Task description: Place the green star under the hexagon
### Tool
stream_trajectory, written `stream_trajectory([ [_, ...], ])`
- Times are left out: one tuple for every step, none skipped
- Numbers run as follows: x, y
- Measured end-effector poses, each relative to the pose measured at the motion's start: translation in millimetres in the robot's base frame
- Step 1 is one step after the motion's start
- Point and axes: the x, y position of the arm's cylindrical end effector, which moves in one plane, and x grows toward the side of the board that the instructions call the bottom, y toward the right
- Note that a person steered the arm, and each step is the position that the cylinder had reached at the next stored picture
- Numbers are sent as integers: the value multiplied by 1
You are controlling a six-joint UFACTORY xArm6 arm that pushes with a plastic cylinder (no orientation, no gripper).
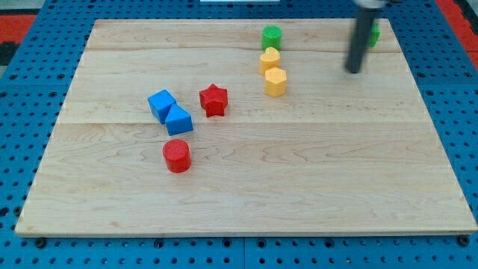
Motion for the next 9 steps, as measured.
stream_trajectory([
  [-61,76],
  [-98,20],
  [-104,-21],
  [-68,-44],
  [-7,-45],
  [20,-57],
  [-27,-16],
  [-60,-13],
  [-70,-24],
])
